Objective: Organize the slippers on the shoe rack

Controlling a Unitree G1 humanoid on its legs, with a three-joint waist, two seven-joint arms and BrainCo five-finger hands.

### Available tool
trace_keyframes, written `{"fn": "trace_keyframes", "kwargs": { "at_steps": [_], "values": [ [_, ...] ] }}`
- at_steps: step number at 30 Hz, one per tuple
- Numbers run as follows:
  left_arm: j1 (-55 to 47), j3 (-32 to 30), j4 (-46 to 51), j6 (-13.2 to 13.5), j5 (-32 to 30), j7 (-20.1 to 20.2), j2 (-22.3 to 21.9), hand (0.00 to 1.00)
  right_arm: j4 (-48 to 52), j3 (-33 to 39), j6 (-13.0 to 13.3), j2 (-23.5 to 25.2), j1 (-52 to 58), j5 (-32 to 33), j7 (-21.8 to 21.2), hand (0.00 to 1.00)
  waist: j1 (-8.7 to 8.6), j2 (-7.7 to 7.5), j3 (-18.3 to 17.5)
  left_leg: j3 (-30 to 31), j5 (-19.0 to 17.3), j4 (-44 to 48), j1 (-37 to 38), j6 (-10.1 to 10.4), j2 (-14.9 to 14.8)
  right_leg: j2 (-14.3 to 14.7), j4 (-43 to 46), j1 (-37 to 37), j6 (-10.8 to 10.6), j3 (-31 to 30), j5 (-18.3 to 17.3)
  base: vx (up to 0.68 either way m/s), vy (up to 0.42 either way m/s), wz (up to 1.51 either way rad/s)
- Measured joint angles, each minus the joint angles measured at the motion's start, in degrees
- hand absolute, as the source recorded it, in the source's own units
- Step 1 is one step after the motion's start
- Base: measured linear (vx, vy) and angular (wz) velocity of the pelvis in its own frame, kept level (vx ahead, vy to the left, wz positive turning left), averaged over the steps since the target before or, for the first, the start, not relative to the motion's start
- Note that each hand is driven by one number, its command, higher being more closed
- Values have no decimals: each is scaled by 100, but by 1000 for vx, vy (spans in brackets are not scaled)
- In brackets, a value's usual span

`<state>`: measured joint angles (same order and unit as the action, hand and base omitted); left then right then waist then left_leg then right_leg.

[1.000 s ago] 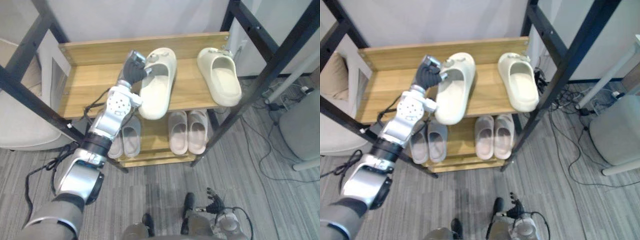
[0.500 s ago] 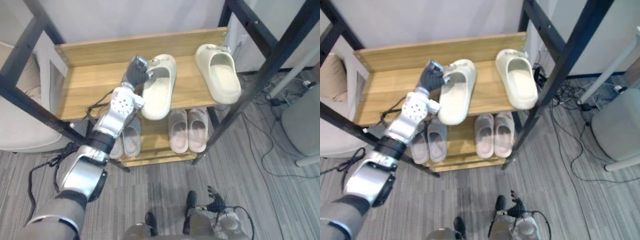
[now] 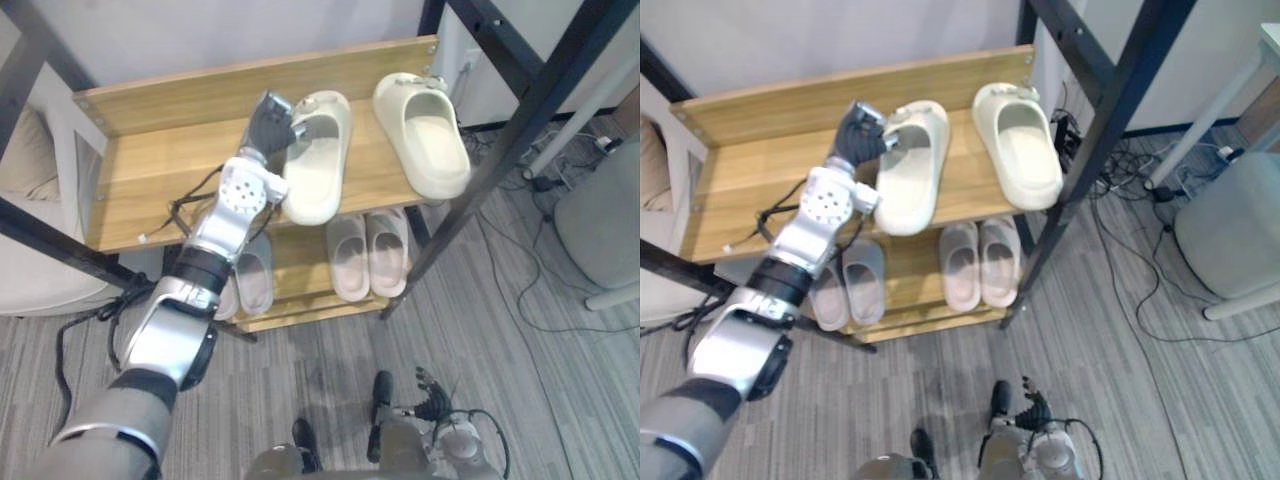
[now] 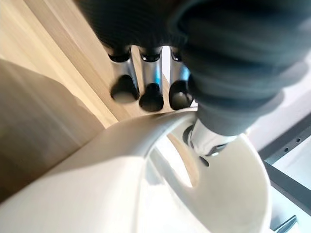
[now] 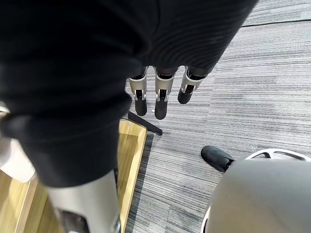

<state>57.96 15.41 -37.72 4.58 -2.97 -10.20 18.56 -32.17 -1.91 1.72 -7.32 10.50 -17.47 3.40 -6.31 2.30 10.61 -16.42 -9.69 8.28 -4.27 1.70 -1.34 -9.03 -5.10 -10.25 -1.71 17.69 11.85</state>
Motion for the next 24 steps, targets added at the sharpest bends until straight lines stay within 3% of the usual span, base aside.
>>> {"fn": "trace_keyframes", "kwargs": {
  "at_steps": [24],
  "values": [
    [-7, -225, 147, 0, 103, -101, -152, 0, 179, 158, 39, -27, 192, 0, 0, 0, -8, 46, 50, 222, 21, -2, 125, -48, 54, -75, -1, 244, -11, 199, 4, -1, 11, 4]
  ]
}}
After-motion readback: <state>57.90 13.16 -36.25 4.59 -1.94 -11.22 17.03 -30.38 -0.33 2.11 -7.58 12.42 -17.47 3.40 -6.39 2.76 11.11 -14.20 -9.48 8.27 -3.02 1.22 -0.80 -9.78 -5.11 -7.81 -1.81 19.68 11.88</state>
